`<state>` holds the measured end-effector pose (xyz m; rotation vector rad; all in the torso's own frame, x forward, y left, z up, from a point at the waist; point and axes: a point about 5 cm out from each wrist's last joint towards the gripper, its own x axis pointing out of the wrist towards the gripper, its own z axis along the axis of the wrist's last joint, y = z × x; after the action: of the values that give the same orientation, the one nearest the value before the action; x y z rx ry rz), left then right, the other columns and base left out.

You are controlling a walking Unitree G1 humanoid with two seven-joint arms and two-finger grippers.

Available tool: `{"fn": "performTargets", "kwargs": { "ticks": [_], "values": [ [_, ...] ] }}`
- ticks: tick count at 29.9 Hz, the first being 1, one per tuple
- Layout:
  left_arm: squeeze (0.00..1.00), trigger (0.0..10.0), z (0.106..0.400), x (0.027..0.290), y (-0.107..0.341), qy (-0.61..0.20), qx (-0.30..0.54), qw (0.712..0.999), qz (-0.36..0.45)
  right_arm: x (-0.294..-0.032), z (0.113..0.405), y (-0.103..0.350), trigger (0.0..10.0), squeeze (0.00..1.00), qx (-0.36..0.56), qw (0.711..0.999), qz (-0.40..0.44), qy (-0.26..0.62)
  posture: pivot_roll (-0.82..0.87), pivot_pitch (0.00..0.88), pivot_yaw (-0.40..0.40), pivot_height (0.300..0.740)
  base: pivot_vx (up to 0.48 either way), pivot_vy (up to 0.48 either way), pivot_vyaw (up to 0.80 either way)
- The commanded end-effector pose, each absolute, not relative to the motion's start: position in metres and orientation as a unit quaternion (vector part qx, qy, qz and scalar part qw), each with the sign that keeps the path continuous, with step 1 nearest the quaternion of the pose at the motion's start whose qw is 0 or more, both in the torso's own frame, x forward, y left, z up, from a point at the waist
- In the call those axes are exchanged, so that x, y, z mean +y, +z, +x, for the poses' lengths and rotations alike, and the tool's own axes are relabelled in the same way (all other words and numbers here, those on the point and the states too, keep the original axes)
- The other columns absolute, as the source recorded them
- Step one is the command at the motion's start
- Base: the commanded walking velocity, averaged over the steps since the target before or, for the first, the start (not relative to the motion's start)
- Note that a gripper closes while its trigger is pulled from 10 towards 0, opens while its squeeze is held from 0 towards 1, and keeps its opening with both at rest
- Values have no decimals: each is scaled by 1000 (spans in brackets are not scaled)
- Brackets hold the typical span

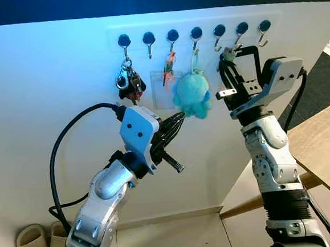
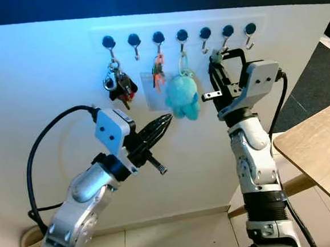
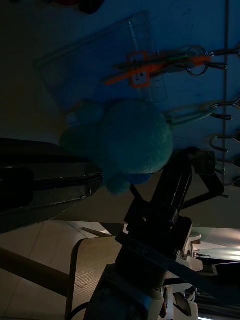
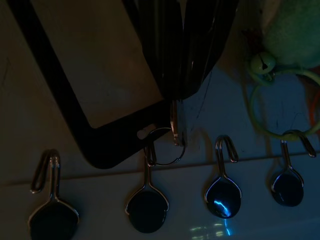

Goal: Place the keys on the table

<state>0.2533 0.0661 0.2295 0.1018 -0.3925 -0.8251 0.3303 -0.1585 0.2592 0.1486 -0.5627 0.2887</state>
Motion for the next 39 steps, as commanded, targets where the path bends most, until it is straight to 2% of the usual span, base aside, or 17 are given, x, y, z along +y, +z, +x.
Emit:
{"fn": "performTargets", "kwargs": {
  "ticks": [1,24,27,39],
  "values": [
    [0,10000,250,63,230,-408,-194,890,54,-159,328,268,0,0,-289,944,71,144,8,114,-31,740,0,0,0],
    [0,10000,251,64,230,-408,-194,890,61,-156,330,290,39,0,-304,935,94,155,10,106,-31,740,0,0,0],
    [0,10000,251,64,230,-408,-194,890,61,-155,330,290,431,0,-303,935,95,155,11,104,-30,740,0,0,0],
    [0,10000,250,63,232,-408,-200,889,55,-153,323,284,0,0,-324,926,91,171,11,108,-33,740,0,0,0]
  ]
}}
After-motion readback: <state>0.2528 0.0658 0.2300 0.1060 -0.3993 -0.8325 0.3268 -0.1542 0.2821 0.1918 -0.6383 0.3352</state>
